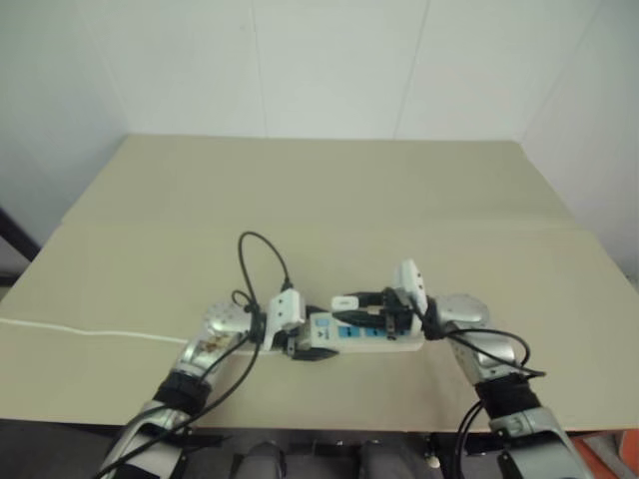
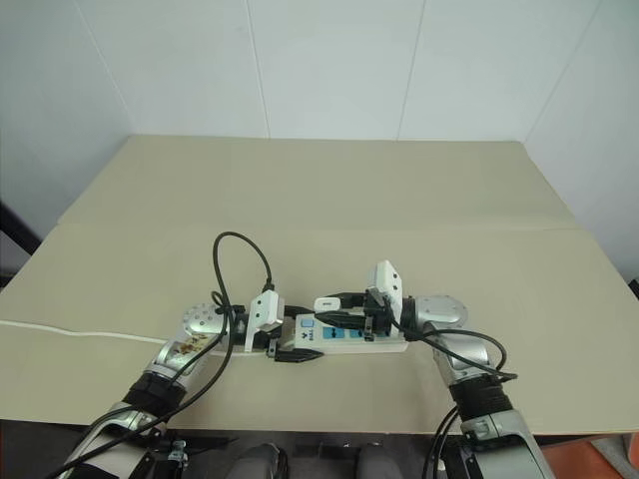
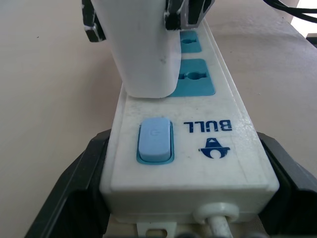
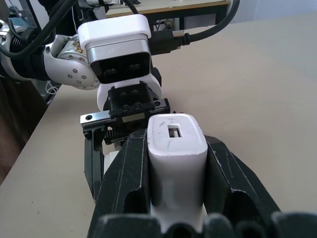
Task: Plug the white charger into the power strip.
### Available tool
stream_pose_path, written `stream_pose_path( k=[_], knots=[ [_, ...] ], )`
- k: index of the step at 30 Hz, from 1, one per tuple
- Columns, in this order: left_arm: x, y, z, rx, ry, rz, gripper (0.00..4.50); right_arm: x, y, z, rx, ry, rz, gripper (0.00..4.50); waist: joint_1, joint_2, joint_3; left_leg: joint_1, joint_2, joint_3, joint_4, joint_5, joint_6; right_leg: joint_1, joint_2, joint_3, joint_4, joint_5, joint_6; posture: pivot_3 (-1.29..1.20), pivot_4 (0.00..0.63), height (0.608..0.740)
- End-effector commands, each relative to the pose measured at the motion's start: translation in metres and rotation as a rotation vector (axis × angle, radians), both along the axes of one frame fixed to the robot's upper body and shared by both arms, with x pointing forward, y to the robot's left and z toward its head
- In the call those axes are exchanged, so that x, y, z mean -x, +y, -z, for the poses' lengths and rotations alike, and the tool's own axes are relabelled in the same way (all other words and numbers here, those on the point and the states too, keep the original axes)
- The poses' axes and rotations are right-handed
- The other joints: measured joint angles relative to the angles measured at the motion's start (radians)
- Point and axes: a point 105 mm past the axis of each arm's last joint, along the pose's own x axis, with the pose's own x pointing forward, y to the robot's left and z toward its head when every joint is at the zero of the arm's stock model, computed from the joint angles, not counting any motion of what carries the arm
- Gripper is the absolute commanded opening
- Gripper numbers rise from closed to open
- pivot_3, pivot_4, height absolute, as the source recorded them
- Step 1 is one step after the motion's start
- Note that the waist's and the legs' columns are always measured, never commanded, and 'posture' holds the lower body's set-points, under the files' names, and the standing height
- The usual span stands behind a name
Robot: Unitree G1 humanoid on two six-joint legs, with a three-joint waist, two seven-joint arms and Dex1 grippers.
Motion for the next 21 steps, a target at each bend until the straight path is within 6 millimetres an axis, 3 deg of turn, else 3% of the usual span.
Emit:
stream_pose_path(
  k=[1, 14, 21],
  knots=[
    [0.008, 0.007, 0.014, -0.057, 0.047, 0.022, 3.34, -0.006, -0.026, 0.019, 0.093, 0.054, 0.067, 1.17, 0.001, 0.000, 0.000, 0.000, 0.000, 0.000, 0.000, 0.000, 0.000, 0.000, 0.000, 0.000, 0.000, 0.000, 0.000, 0.00, 0.150, 0.740],
    [0.008, 0.011, 0.014, -0.063, 0.044, 0.009, 3.34, -0.005, -0.048, 0.043, 0.229, 0.109, 0.055, 1.17, 0.004, 0.000, -0.003, 0.001, 0.000, 0.000, 0.000, 0.000, 0.000, 0.001, 0.000, 0.000, -0.001, 0.000, 0.000, 0.00, 0.150, 0.740],
    [0.008, 0.010, 0.014, -0.063, 0.041, 0.011, 3.34, 0.001, -0.025, 0.047, 0.260, 0.097, -0.029, 1.17, 0.001, 0.000, -0.004, 0.001, 0.000, 0.000, 0.000, 0.000, 0.000, 0.001, 0.000, 0.000, -0.001, 0.000, 0.000, 0.00, 0.150, 0.740]
  ],
)
